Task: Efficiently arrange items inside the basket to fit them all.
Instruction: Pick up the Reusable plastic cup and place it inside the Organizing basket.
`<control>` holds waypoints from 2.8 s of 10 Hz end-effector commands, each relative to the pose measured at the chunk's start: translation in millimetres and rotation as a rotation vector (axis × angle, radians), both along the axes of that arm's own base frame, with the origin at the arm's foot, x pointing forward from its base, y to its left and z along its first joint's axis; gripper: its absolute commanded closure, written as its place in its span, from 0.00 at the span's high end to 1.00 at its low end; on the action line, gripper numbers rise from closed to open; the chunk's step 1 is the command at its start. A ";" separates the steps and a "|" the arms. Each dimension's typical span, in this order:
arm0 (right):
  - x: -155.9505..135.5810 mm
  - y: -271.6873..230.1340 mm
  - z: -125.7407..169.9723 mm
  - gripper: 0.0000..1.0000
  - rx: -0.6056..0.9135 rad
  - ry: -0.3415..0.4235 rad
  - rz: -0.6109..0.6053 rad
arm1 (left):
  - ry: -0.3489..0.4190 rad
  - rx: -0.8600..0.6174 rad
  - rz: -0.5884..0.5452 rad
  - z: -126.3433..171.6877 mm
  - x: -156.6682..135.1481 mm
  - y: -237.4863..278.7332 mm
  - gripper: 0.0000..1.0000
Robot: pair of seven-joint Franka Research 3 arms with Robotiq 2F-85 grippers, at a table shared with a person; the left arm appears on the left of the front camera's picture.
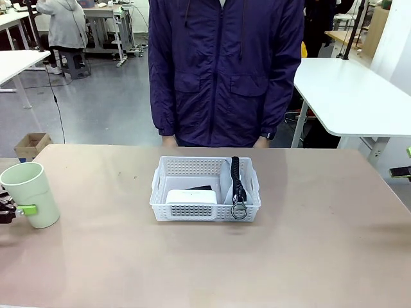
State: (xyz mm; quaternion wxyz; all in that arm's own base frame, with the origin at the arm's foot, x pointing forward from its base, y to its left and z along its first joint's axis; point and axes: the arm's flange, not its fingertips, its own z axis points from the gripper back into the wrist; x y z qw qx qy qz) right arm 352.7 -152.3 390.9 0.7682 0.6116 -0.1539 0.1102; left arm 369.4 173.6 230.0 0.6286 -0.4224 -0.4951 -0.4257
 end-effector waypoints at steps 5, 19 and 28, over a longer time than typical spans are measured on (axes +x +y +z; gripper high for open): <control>-3.1 0.6 1.2 1.00 0.001 -0.009 0.008 | -0.056 -0.047 0.017 12.3 -4.6 0.4 0.00; -3.1 0.6 1.2 1.00 0.001 -0.009 0.008 | -0.287 0.101 0.154 189.3 -68.9 40.0 0.85; -3.1 0.6 1.2 1.00 0.001 -0.009 0.008 | -0.253 0.689 -0.711 226.4 19.6 -372.7 0.85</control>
